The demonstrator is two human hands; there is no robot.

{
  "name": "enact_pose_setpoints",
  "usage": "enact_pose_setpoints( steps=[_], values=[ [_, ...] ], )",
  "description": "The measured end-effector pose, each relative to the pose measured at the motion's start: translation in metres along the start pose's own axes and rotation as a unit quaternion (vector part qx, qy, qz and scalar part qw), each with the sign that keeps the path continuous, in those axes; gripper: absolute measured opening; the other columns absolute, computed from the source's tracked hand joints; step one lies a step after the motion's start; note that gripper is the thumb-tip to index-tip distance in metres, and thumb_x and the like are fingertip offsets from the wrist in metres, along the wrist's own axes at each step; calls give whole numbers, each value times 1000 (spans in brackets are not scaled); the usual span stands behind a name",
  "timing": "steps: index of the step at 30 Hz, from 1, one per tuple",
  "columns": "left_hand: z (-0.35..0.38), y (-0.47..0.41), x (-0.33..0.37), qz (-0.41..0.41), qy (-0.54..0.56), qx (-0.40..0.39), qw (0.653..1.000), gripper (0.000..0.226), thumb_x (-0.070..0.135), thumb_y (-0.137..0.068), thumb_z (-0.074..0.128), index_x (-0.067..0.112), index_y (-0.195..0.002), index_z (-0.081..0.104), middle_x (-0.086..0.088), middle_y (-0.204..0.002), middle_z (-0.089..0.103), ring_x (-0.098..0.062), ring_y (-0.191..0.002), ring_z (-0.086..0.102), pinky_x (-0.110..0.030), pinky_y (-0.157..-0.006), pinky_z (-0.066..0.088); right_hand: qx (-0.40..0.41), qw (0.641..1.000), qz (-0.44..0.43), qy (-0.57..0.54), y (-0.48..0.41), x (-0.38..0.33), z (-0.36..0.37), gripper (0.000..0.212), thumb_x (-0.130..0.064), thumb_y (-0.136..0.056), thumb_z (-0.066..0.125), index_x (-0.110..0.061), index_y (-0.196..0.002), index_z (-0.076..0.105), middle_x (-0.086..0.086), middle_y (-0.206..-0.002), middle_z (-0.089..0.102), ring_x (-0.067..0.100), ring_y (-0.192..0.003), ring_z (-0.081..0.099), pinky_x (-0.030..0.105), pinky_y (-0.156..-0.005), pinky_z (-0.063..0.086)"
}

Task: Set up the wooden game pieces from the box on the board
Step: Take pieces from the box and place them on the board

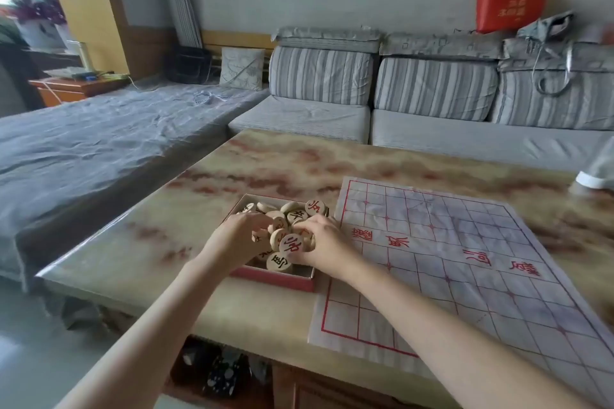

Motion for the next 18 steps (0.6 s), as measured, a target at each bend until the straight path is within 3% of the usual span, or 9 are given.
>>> enact_pose_setpoints(
  steps=[4, 10, 14, 18],
  values=[
    [7, 1, 11, 32, -26, 9, 999, 41, 18, -72, 70, 28, -111, 63, -3, -110, 63, -23, -103, 54, -32, -83, 45, 25, 999, 23, -5, 1, 3, 7, 64, -34, -73, 74, -15, -130, 51, 7, -123, 45, 20, -124, 35, 26, -101, 31],
    [19, -6, 13, 53, -104, 0, 993, 43, 20, -82, 63, 31, -123, 55, 7, -126, 53, -18, -107, 47, -24, -68, 26, 54, 997, 41, -22, -6, 12, 16, 69, -42, -67, 78, -18, -125, 50, 1, -120, 44, 21, -118, 43, 33, -100, 39],
    [31, -16, 13, 78, -113, -20, 990, 43, 19, -81, 62, 31, -122, 56, 9, -130, 51, -17, -112, 50, -27, -78, 42, 65, 996, 52, -12, -10, 14, 15, 68, -41, -64, 79, -17, -120, 49, 1, -121, 45, 20, -117, 43, 33, -99, 40],
    [41, -23, 12, 85, -95, -40, 991, 41, 19, -81, 64, 30, -120, 57, 7, -124, 54, -18, -104, 56, -30, -78, 46, 68, 996, 47, -20, -8, 13, 14, 59, -35, -69, 78, -14, -116, 51, 2, -118, 45, 20, -115, 44, 32, -95, 42]
  ],
)
Point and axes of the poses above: each hand's wrist, its own y-axis away from the middle knuckle, its own z-axis out of the palm, x = y × z, the point moved 9 cm from there along -y, towards the middle knuckle
